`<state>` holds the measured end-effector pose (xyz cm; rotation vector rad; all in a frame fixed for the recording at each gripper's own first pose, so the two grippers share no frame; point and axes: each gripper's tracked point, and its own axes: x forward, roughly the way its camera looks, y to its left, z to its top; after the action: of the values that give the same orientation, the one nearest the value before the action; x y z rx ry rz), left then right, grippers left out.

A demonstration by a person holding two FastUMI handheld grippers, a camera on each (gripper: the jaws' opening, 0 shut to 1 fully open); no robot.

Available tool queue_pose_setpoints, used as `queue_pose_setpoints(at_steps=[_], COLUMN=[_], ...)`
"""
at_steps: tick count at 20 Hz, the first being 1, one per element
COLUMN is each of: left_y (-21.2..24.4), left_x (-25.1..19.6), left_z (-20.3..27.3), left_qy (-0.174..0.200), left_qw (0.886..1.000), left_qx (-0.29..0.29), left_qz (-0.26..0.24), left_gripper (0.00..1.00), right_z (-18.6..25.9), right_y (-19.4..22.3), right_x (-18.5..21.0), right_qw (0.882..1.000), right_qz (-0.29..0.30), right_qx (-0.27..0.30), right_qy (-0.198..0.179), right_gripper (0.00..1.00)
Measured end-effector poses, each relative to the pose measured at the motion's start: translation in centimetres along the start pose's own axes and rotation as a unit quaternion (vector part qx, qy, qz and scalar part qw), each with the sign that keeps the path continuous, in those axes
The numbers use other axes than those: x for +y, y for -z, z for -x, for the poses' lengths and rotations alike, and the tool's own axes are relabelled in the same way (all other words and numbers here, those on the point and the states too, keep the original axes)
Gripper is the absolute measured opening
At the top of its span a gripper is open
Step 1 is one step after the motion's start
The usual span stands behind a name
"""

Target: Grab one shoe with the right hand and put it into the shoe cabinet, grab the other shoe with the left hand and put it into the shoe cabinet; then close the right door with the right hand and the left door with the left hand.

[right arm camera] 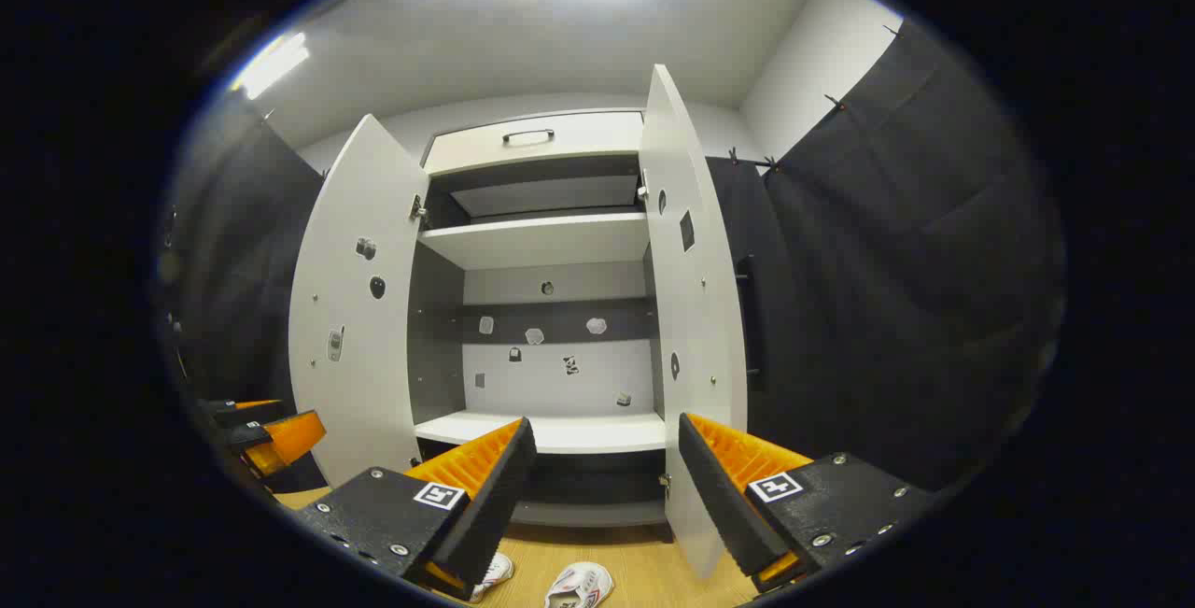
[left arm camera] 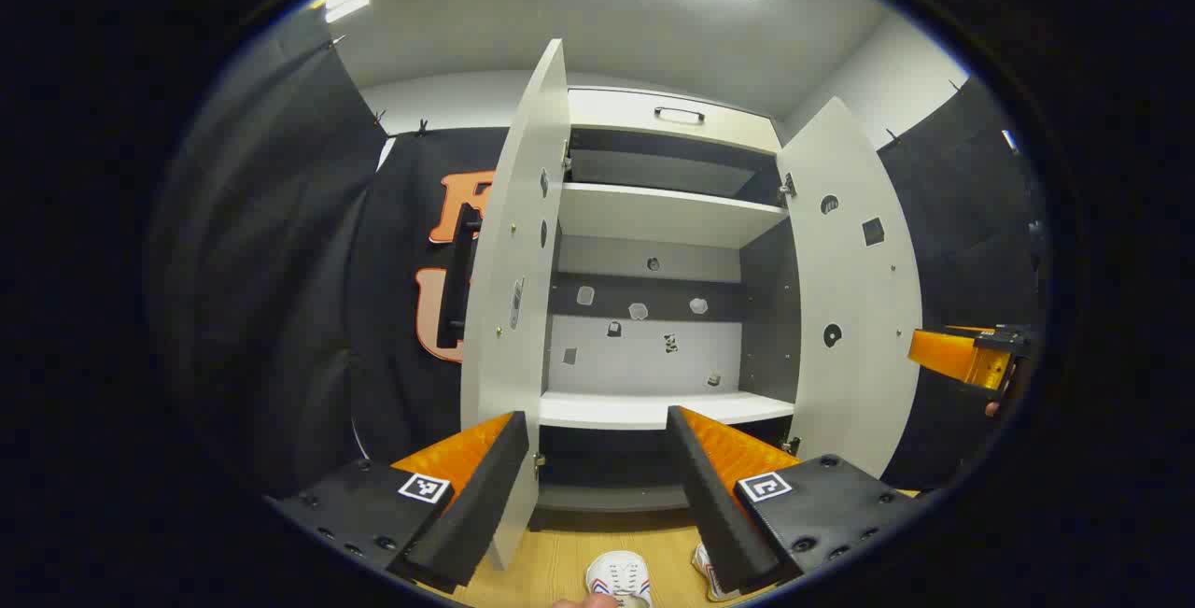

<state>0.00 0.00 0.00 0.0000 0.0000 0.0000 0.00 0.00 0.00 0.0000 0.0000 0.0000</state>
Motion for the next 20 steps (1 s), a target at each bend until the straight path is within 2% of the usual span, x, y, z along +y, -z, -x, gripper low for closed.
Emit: queue_pose_setpoints(at_steps=[6, 7, 10, 12, 20], left_y=[1.4, 1.3, 1.3, 1.3, 1.6], left_x=[-0.8, -0.9, -0.7, -0.7, -0.2], left_z=[-0.3, -0.4, -0.4, -0.4, -0.4], left_qy=[0.002, 0.002, -0.002, -0.003, -0.009], left_qw=[1.000, 1.000, 1.000, 1.000, 1.000], left_qx=[0.017, 0.017, 0.016, 0.016, 0.017], left_qz=[0.006, 0.007, 0.004, 0.003, 0.003], left_gripper=[0.96, 0.94, 0.96, 0.94, 0.96], right_z=[0.0, -0.1, -0.1, -0.1, -0.4], right_y=[1.5, 1.4, 1.4, 1.4, 1.4], right_x=[-0.3, -0.3, 0.1, 0.3, 0.8], right_qw=[1.000, 1.000, 1.000, 1.000, 1.000], right_qz=[-0.003, -0.001, 0.004, 0.008, 0.013], right_qx=[0.021, 0.020, 0.020, 0.018, 0.016], right_qy=[-0.003, -0.003, -0.006, -0.007, -0.008], right_gripper=[0.95, 0.95, 0.95, 0.95, 0.95])
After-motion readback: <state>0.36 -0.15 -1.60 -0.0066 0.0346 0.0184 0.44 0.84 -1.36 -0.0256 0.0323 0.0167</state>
